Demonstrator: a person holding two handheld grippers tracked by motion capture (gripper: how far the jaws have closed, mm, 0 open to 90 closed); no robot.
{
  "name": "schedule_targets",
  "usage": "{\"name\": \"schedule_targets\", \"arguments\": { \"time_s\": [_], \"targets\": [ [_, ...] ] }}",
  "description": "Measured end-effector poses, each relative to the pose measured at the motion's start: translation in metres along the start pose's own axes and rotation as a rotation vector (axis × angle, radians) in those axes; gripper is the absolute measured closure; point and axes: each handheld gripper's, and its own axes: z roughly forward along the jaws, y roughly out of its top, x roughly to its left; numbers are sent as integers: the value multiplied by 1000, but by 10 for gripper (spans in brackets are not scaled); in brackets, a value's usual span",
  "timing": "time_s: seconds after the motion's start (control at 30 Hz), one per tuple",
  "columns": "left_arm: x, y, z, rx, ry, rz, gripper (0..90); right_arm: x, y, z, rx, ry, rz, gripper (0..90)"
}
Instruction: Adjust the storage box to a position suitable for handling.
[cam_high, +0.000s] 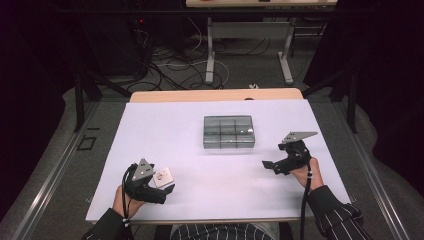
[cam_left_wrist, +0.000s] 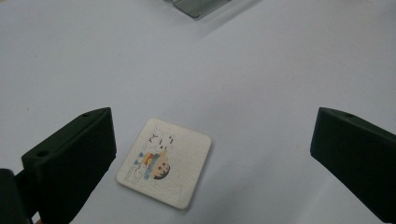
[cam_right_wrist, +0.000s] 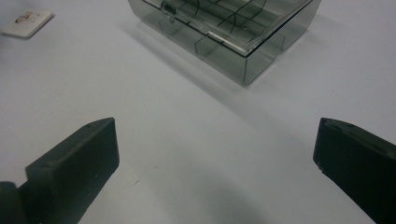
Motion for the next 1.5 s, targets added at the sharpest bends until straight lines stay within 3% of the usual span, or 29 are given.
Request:
{"name": "schedule_targets", "arguments": {
  "time_s": [0.1, 0.27, 0.4, 0.5, 0.53, 0.57, 0.67, 0.73, 0.8, 0.83, 1.03, 1.23, 1.5],
  "targets": [
    [-1, -1, 0, 0, -5, 7, 5, -9, 6, 9, 5, -10, 16, 0],
    [-1, 0, 1, 1, -4, 9, 5, -24, 12, 20, 5, -18, 67, 81],
    [-1, 0, 1, 8, -1, 15, 5, -40, 19, 29, -11, -44, 133, 249],
    [-1, 0, 1, 8, -1, 13, 5, -49, 24, 33, -23, -79, 147, 417],
    [-1, 0, 1, 9, 0, 12, 5, -49, 24, 33, -23, -79, 147, 417],
    [-1, 0, 1, 9, 2, 12, 4, -53, 27, 38, -32, -82, 178, 539],
    [-1, 0, 1, 6, 6, 6, 5, -56, 32, 48, -30, -86, 205, 709],
    [-1, 0, 1, 6, 6, 3, 5, -58, 33, 51, -30, -102, 206, 753],
    [-1, 0, 1, 15, 3, 9, 5, -59, 39, 60, -27, -124, 223, 877],
    [-1, 0, 1, 15, 3, 9, 5, -60, 40, 62, -26, -138, 209, 900],
    [-1, -1, 1, 8, 6, 7, 5, -61, 47, 79, -1, -148, 253, 900],
    [-1, 0, 1, 9, 6, 9, 5, -58, 48, 92, 47, -153, 244, 900],
    [0, -1, 1, 5, 6, 6, 5, -52, 49, 97, 65, -154, 223, 900]
  ]
}}
